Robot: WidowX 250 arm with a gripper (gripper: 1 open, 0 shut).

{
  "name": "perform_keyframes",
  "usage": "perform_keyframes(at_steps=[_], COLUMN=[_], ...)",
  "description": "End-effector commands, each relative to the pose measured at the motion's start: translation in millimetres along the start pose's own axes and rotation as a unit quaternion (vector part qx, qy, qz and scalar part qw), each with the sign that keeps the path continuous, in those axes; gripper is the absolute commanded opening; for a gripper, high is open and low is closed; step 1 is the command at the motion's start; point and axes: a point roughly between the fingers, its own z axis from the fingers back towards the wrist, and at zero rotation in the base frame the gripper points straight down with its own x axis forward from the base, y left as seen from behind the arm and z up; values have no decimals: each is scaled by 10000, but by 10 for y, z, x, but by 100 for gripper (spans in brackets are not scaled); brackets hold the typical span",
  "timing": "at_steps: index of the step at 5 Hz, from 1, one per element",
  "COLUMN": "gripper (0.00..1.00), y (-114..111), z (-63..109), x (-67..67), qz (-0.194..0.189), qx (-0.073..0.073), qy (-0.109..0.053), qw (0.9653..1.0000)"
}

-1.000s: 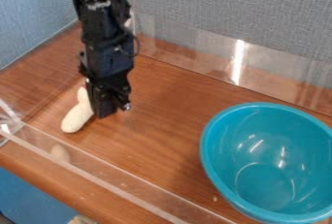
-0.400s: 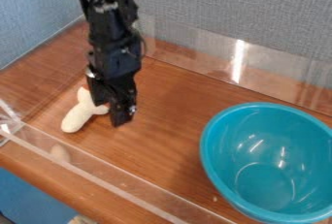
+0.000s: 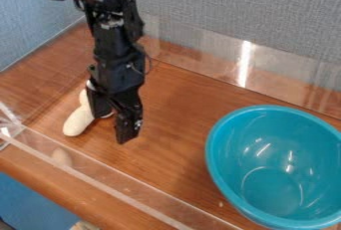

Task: Put the mushroom in the blue bowl

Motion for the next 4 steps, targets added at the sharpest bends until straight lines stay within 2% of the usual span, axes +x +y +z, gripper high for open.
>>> perform_keyframes(at_steps=[1, 2, 3, 4], gripper=[100, 100, 0, 0], y=[-61, -123, -197, -137], z=[71, 78, 95, 197], x=[-11, -59, -106, -198], qz=[248, 504, 727, 519], qx=[90, 101, 107, 118], qy=[-60, -6, 36, 39], qw=[9996, 9987, 9973, 9986])
